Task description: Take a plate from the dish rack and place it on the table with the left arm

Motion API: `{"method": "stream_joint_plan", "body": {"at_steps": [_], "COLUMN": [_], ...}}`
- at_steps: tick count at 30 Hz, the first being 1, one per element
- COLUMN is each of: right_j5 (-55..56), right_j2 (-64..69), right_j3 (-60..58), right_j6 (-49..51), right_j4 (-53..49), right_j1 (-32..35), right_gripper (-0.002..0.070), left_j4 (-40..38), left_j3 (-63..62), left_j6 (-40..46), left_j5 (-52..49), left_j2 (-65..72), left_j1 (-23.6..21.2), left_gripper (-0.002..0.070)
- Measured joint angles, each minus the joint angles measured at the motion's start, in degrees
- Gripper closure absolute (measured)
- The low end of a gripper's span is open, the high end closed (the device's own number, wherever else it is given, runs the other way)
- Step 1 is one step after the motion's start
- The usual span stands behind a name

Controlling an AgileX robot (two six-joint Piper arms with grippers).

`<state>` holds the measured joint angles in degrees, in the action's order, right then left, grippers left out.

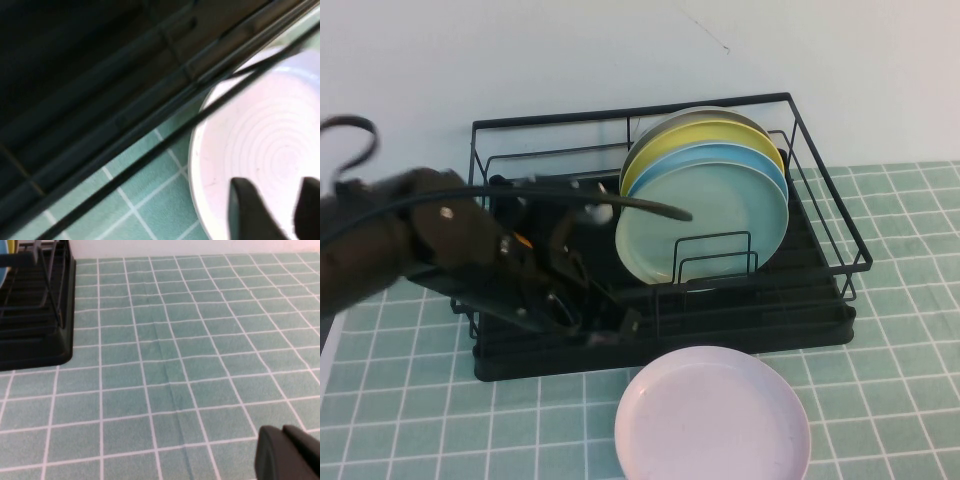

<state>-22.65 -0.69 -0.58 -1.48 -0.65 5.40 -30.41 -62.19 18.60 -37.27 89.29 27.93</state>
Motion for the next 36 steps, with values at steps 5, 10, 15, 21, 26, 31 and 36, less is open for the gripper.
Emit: {"method": "stream_joint_plan", "body": {"at_steps": [5, 10, 15, 21, 26, 31, 36], "right_j5": [0.0, 0.0, 0.0, 0.0, 0.0, 0.0, 0.0], "right_j2": [0.0, 0.0, 0.0, 0.0, 0.0, 0.0, 0.0], "right_j3": [0.0, 0.0, 0.0, 0.0, 0.0, 0.0, 0.0], "right_j6": [0.0, 0.0, 0.0, 0.0, 0.0, 0.0, 0.0], "right_j4": [0.0, 0.0, 0.0, 0.0, 0.0, 0.0, 0.0], "right_j1": [0.0, 0.0, 0.0, 0.0, 0.0, 0.0, 0.0], "right_gripper": [0.0678, 0.0678, 0.0678, 0.0678, 0.0678, 0.0678, 0.0678], "left_j4": [3.5, 4.1, 5.9, 7.0, 7.3, 7.3, 7.5], "left_j3": [0.1, 0.1, 0.1, 0.1, 0.1, 0.1, 0.1], "left_j6": [0.0, 0.4, 3.0, 3.5, 3.5, 3.5, 3.5], "left_j5": [0.9, 2.1, 1.6, -0.7, -1.4, -1.8, -1.9], "left_j2": [-10.8, -23.0, -33.8, -41.6, -43.7, -43.7, -43.7], "left_j1": [0.0, 0.0, 0.0, 0.0, 0.0, 0.0, 0.0], "left_gripper": [0.0646, 0.0671, 0.0673, 0.0675, 0.0676, 0.0676, 0.0676]}}
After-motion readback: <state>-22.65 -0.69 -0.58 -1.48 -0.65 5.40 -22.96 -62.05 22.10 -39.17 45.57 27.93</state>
